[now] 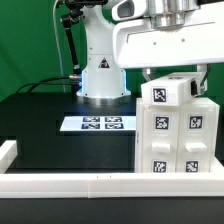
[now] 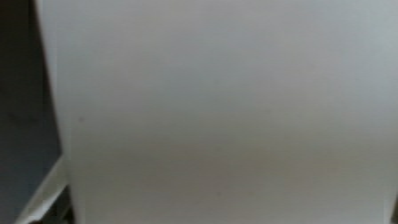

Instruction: Assemble cabinet

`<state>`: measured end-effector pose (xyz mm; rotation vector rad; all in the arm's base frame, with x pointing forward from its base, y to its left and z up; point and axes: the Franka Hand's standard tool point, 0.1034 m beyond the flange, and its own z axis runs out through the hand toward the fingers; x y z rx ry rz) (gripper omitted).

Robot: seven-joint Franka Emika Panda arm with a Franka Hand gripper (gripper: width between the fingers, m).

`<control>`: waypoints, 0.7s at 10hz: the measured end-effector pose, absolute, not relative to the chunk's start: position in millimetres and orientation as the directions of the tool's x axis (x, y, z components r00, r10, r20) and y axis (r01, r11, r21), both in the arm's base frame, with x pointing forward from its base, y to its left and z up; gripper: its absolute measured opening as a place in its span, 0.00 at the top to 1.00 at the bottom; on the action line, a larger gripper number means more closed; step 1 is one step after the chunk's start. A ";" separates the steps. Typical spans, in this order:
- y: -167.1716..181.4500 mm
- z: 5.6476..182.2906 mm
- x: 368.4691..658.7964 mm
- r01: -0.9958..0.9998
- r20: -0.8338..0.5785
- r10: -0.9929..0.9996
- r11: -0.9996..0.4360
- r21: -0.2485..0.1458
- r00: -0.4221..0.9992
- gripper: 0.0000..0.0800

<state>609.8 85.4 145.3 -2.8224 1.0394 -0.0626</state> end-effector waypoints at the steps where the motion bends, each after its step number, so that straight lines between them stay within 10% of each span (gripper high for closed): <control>1: 86.9 145.9 609.8 -0.718 -0.021 -0.722 -0.683 -0.138 0.691 0.32; 7: 85.0 144.4 610.0 -0.962 -0.102 -0.960 -0.249 -0.113 0.260 0.32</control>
Offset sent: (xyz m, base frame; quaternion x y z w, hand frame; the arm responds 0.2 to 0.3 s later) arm -0.0034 -0.0021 0.0002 -0.0224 -0.0027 0.2518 0.9675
